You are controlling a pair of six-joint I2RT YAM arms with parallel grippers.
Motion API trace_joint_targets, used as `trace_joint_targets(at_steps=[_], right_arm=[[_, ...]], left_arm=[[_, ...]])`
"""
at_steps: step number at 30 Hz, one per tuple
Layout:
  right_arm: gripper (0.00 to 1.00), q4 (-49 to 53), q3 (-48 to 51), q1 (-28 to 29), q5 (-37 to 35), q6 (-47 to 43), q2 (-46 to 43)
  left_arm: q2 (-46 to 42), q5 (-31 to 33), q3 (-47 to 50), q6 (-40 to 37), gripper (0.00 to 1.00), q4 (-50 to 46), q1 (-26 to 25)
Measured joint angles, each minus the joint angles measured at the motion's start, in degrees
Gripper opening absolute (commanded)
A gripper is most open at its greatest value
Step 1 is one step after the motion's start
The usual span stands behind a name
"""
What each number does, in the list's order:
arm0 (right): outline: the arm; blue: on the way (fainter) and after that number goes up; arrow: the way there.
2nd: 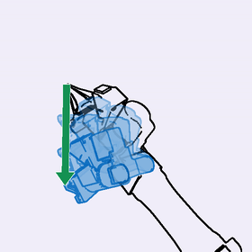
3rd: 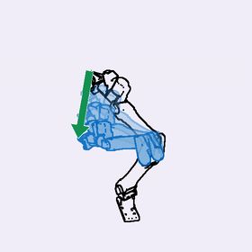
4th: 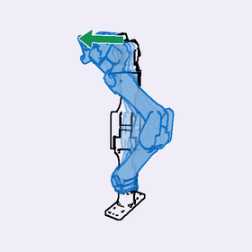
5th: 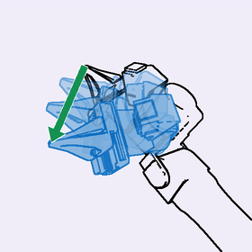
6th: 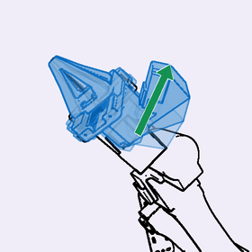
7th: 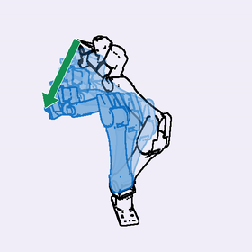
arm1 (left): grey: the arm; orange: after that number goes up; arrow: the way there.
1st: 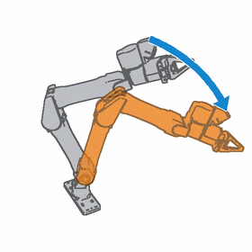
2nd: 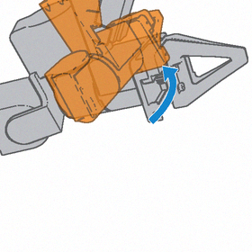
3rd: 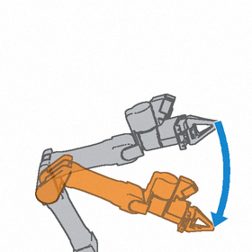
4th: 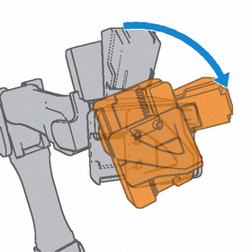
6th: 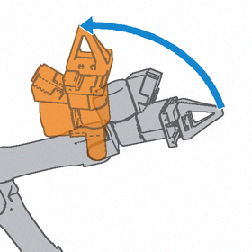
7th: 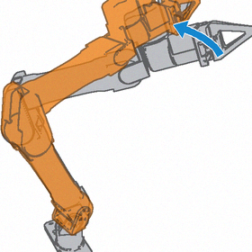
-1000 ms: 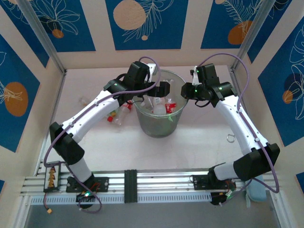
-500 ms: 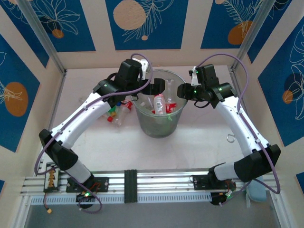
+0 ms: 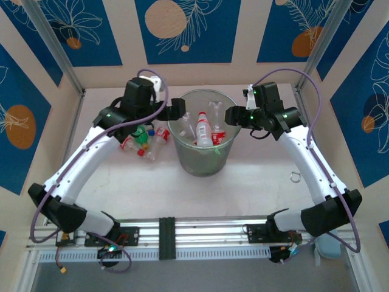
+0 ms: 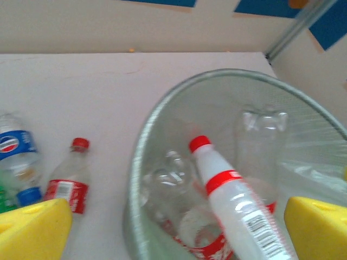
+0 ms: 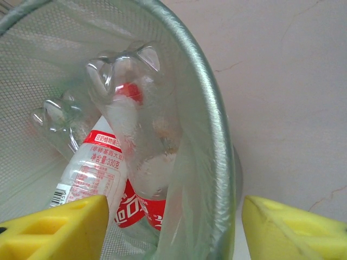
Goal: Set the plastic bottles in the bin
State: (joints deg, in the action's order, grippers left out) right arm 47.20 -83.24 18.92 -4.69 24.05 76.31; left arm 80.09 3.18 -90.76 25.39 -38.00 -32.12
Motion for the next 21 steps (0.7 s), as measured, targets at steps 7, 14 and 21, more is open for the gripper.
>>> trace_joint_targets(at_steps=[7, 14, 21], right_arm=[[0.75, -0.1, 0.0, -1.4, 2.0, -0.4, -1.5], [0.78, -0.9, 0.5, -1.7, 3.5, -0.6, -3.0], [0.78, -0.9, 2.0, -3.1, 3.6, -0.6, -6.5]], left_arm=[[-5.9, 0.0, 9.1, -0.1, 1.0, -0.5, 9.9], [-2.4, -2.8, 19.2, -2.0, 0.92, 2.5, 15.5], [8.0, -7.2, 21.5, -3.7, 0.86, 6.5, 15.8]])
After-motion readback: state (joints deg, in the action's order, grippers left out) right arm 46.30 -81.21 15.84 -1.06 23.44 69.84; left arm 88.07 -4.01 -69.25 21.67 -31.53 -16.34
